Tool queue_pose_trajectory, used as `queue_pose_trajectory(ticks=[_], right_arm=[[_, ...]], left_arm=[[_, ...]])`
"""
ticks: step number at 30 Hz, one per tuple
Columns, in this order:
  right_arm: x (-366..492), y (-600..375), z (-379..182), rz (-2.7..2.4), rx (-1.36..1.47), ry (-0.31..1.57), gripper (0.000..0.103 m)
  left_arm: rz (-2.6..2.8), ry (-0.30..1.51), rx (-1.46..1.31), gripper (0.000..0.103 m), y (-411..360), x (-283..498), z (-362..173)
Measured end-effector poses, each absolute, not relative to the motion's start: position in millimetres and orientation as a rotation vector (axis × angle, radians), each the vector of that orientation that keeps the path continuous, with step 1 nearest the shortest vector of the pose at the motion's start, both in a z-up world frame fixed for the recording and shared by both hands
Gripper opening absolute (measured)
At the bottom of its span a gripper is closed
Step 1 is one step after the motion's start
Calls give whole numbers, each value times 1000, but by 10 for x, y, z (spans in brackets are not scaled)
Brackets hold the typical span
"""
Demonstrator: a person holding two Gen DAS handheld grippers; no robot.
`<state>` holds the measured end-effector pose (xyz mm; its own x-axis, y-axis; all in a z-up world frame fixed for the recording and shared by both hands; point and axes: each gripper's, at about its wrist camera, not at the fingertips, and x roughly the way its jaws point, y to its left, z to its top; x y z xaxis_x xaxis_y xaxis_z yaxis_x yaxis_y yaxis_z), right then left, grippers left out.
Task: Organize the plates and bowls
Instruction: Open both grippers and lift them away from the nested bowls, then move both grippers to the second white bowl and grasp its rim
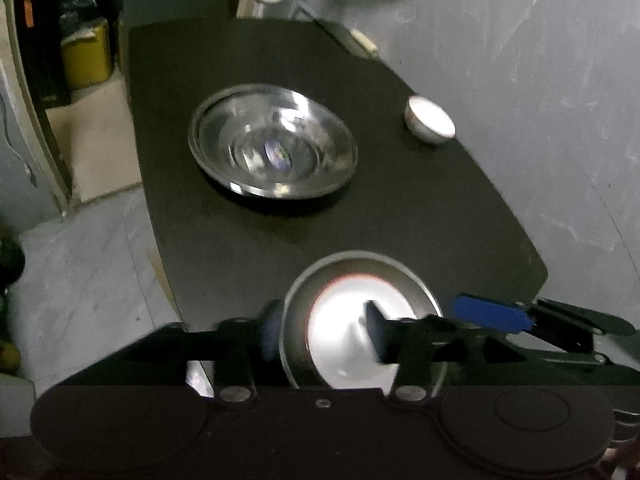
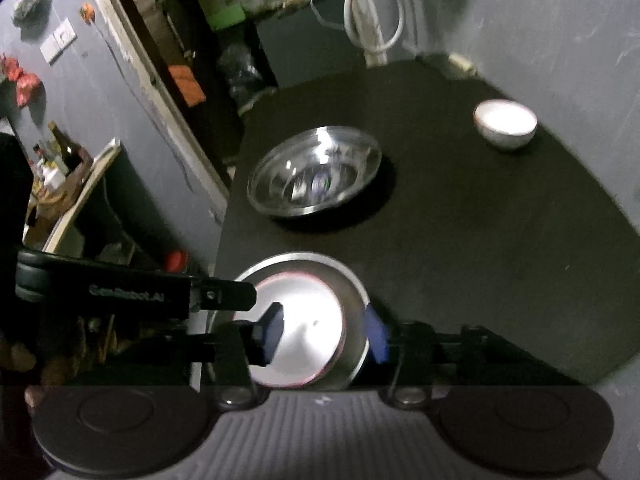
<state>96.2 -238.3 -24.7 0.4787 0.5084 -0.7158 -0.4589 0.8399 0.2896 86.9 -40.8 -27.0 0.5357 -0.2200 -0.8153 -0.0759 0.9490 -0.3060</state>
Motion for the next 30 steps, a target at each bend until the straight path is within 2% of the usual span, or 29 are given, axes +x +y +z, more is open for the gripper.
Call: queue_pose_trajectory(ticks=[2,3,5,8,10,22,30], right_arm=[[968,-2433,-206,578,70,865,66],[977,-2463,-190,569,77,855,74],[1004,-2517,-185,552,94,846,88],[1085,-2612,-209,523,117,851,96],[1153,-2692,-227,491,133,855,102],[1981,-3206,-408,297,214,821,103],[2777,-3339,-566,191,222,811,103]], left_arm=[[-85,982,-313,75,-402,899,-199],[-87,973,-312,79,-397,922,-167],[-92,966,-314,92,-386,972,-129],[-83,958,-316,101,-392,1084,-97],[-91,961,-329,102,-399,1183,-104],[-208,823,-297,102,-630,2189,-13],[-224,808,-237,102,-923,3143,-240]])
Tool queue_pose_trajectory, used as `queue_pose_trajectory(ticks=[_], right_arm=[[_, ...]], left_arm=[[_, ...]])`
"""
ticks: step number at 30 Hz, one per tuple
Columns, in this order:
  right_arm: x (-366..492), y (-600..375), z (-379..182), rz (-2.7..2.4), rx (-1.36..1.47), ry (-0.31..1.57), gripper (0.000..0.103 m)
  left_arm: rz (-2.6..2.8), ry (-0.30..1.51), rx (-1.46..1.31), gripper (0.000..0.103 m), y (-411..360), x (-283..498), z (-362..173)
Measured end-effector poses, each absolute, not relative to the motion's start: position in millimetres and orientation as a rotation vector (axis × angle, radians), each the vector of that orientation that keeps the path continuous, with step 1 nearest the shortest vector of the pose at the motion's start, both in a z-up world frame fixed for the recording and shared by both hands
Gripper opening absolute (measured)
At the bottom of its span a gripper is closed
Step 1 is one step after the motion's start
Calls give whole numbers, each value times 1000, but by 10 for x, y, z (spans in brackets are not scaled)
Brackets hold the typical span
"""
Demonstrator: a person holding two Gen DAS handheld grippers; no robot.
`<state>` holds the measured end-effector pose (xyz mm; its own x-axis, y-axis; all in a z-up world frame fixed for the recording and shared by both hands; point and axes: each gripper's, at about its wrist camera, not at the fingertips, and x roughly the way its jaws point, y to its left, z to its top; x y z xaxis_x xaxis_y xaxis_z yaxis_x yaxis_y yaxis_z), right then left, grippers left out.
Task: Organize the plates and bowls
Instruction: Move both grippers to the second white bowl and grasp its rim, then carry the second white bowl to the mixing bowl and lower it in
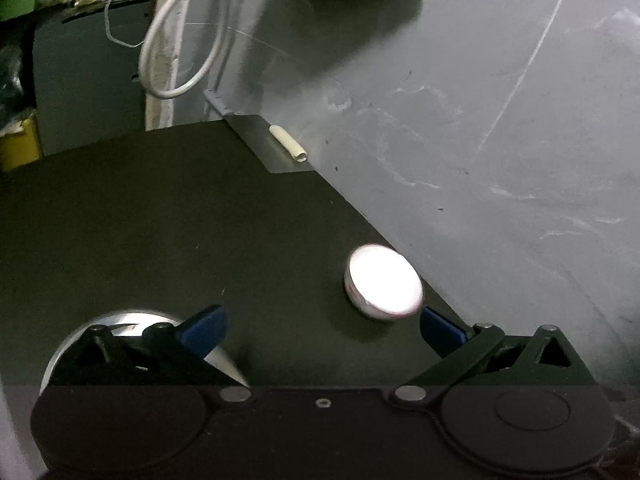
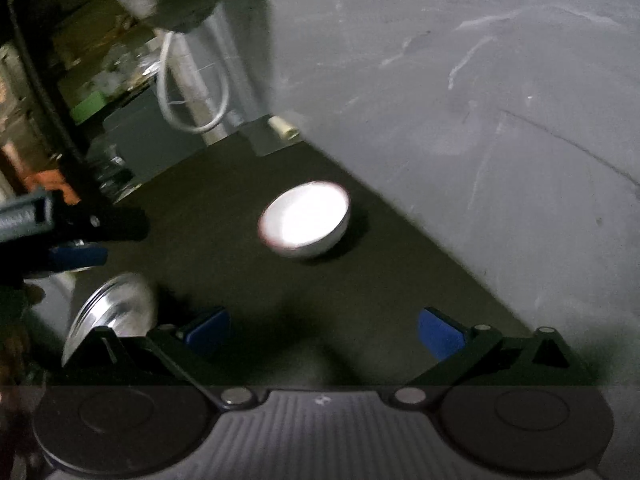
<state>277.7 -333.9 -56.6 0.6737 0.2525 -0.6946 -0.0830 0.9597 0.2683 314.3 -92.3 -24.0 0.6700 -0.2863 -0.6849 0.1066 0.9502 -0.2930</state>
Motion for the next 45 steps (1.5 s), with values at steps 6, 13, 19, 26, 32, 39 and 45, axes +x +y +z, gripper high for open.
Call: queue_pose_trajectory(ticks=[6,13,19,26,32,39,45], right_arm=[[3338,-3352,-772,121,228,799,103],[3701,-3310,-920,141,199,807,96],[3820,-3270,-1001,157,200,819,91],[3874,-3224,-1006,179,195,824,76],[3871,-3205,-1019,193,197,837,61],[3887,-3225,-1006,205,201,840,42],[3897,-3224,-993,239,221,847,25]], left_arm=[[-201,831,-109,102,-1206,3681,-410],[-193,913,-64,102,-1340,4100,-668],[-229,964,-106,92,-1358,4248,-808],[-263,982,-142,81,-1399,4329,-859],[-305,1021,-205,46,-1398,4369,-904],[-354,1017,-239,39,-1423,4351,-908],[-368,1014,-253,18,-1447,4330,-891]])
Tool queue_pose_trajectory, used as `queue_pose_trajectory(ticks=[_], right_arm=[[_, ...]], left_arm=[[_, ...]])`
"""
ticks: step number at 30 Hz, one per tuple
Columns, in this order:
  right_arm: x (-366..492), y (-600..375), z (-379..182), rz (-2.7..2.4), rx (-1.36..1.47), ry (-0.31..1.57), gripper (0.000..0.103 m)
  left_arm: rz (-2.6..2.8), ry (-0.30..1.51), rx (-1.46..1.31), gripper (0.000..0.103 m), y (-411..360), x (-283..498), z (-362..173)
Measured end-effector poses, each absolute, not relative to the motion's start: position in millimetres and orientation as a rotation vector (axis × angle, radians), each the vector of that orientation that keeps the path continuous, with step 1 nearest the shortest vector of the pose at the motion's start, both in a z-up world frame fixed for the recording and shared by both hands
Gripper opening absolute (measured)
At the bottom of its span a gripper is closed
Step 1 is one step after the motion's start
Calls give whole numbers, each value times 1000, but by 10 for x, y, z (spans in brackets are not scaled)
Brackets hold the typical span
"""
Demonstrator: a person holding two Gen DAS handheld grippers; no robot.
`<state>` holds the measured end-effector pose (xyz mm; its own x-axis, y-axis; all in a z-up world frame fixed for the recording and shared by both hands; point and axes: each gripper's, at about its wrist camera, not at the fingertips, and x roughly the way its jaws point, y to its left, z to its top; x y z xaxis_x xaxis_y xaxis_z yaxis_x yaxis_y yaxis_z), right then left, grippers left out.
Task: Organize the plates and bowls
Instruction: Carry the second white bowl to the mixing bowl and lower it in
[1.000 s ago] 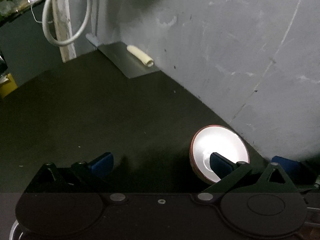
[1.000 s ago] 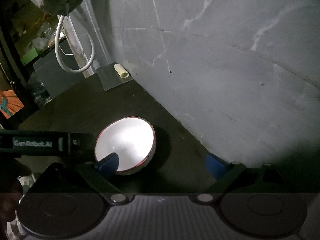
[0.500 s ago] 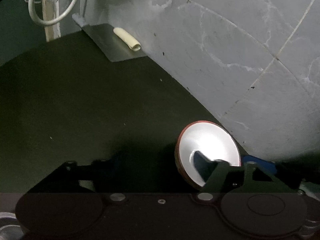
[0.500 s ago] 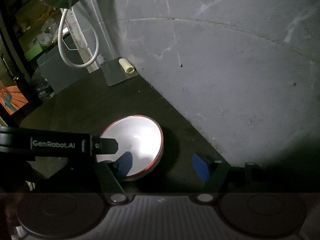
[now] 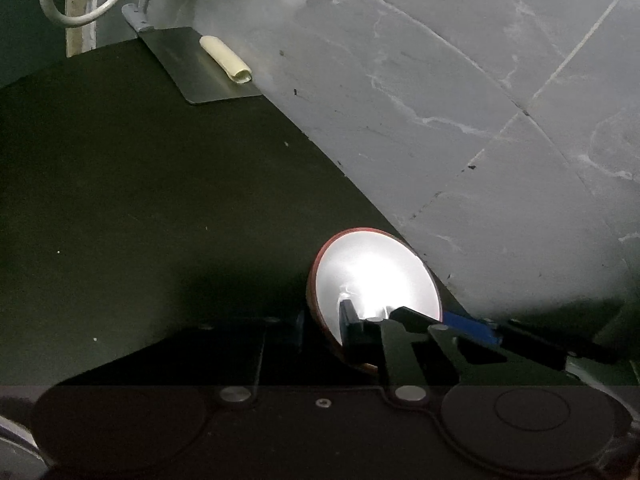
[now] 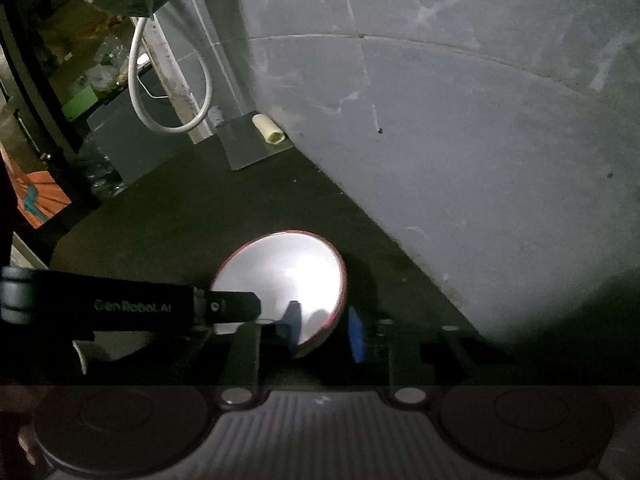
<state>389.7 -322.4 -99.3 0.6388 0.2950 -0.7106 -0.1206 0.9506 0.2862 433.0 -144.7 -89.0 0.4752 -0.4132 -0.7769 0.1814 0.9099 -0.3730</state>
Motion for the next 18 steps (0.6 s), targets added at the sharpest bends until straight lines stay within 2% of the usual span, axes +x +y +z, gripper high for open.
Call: queue_pose_trajectory(ticks=[18], right_arm=[[3261,-3160,-547,284,249,753,17]], left_arm=[[-371,902,-284,18,-1188,3582,-324]])
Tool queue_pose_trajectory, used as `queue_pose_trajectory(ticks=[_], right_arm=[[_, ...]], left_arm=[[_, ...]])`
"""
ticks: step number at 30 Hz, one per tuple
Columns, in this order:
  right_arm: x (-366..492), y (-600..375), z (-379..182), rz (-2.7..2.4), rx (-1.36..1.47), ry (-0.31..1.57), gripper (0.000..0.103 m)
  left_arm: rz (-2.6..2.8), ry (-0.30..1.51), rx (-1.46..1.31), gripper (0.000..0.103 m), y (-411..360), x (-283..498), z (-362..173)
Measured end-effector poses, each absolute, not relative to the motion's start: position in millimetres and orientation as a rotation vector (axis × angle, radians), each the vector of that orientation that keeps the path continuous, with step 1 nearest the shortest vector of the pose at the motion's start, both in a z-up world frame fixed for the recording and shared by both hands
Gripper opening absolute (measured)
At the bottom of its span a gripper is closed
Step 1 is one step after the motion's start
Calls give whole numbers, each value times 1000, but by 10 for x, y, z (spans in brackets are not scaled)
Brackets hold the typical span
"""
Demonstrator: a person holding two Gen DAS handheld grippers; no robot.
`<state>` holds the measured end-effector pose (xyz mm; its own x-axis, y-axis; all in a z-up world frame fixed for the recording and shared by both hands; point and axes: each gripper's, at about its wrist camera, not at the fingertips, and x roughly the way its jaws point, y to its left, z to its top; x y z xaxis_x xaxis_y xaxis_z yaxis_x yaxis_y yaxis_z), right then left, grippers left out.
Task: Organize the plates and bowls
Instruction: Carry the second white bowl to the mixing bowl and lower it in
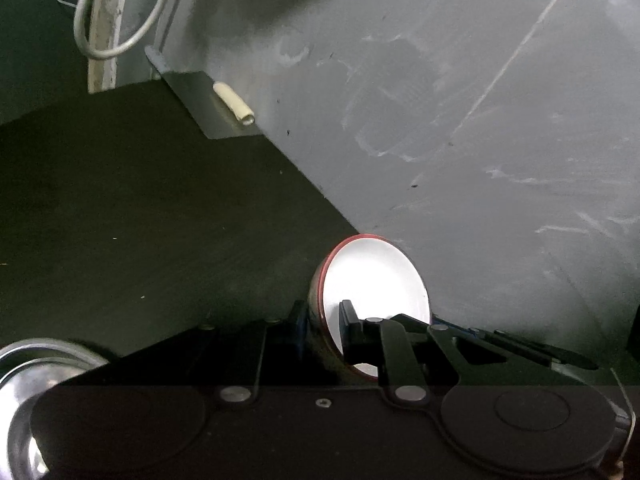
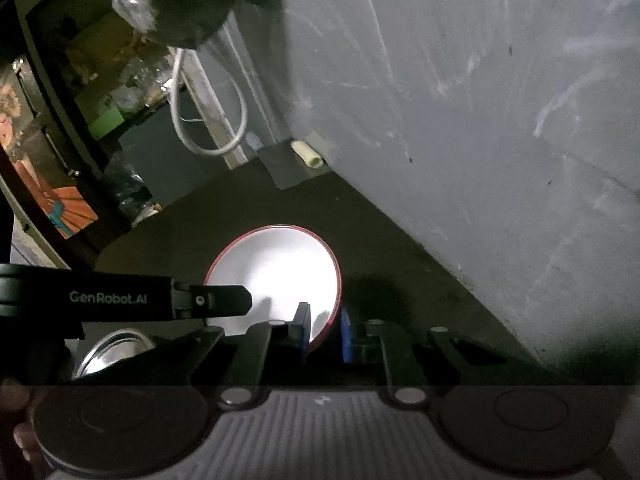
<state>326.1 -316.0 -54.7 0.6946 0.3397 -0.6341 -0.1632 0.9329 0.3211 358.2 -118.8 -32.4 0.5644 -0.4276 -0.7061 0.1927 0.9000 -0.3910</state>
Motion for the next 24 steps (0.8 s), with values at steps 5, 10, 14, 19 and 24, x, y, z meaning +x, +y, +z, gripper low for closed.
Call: queue_pose_trajectory(ticks=[5,10,14,19,24], right_arm=[[2941,-3095,-335,301,244,713,17],[2579,-3008,-180,320,235,687,17],[2277,-2932,-98,336,234,682,17],[1955,-2861,-62,366,248,703,17],[1667,-2759,-50,396,237,727,17]], left_arm=[[-368,856,-287,18,-1072,3227,-108],[-360,828,-284,18,-950,2816,60],[-348,814,-290,18,-879,2483,142],[-339,804,-312,18,-759,2089,181],[-322,812,-325,18,-644,1785,148]])
